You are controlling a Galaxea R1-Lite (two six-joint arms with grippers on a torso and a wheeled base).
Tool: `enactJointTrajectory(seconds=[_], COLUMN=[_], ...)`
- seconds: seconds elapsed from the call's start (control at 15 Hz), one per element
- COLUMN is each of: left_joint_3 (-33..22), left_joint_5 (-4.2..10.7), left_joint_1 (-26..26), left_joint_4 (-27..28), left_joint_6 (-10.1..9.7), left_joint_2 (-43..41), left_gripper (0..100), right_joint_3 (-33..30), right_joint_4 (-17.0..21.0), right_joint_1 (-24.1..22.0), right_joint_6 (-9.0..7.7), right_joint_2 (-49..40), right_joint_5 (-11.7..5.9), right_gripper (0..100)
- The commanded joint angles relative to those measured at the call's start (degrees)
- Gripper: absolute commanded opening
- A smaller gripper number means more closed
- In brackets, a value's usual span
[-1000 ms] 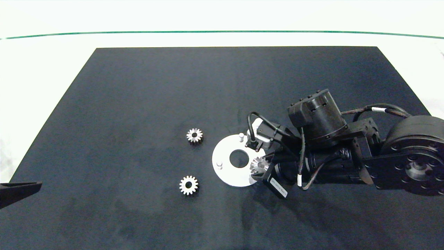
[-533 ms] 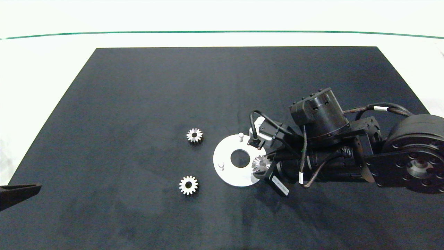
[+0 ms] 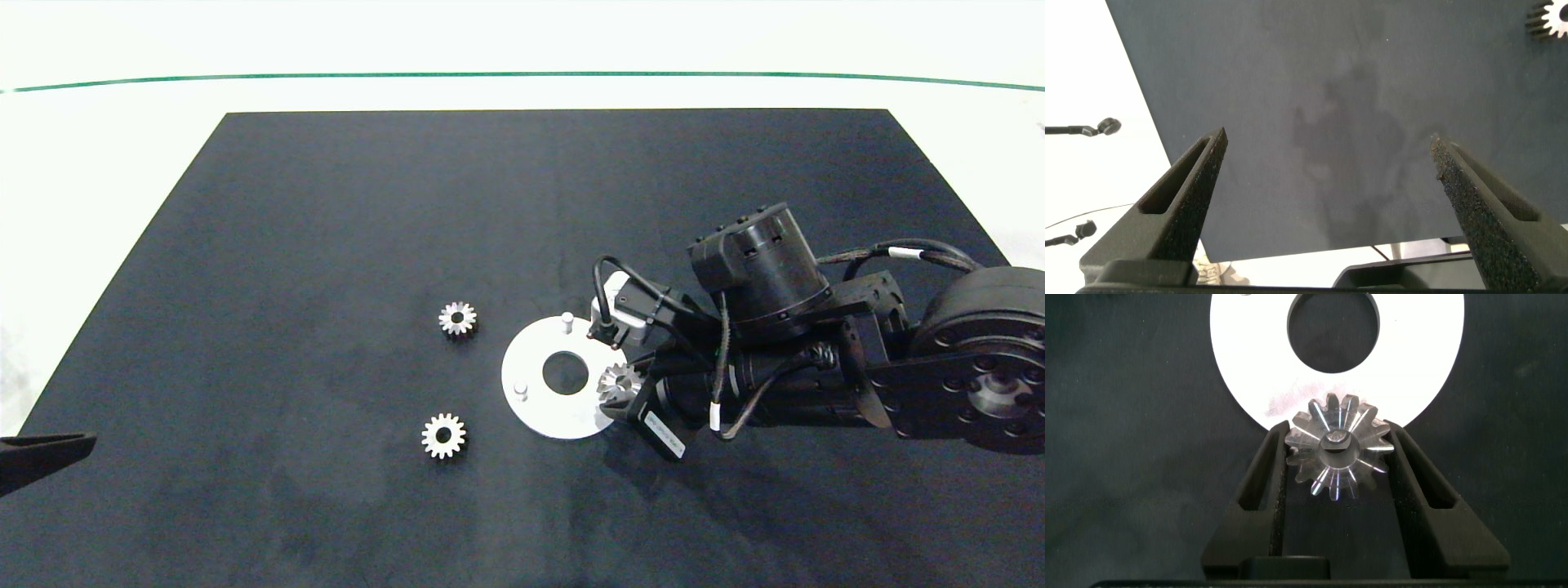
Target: Install three planetary gears onto the carrier pins
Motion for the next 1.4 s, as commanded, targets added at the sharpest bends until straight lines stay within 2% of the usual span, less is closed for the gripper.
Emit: enactJointTrajectory(seconds=[0.07, 0.53, 1.4], left_joint_3=[-0.1, 0.0, 0.0], left_joint_5=[0.06, 0.06, 0.06], left_joint_1=[0.1, 0.1, 0.0], left_joint_4=[0.3, 0.3, 0.3], left_joint_6=[-0.01, 0.08, 0.08], left_joint_2=[0.0, -0.1, -0.1], left_gripper=[100, 100, 100], right_joint_3=[0.4, 0.5, 2.3], right_joint_4=[-0.1, -1.4, -1.5], right_joint_1=[0.0, -0.1, 0.0], right_joint_6=[-0.16, -0.16, -0.24], right_joint_2=[-0.1, 0.4, 0.2], right_joint_5=[0.14, 0.23, 0.32], right_gripper=[31, 31, 31])
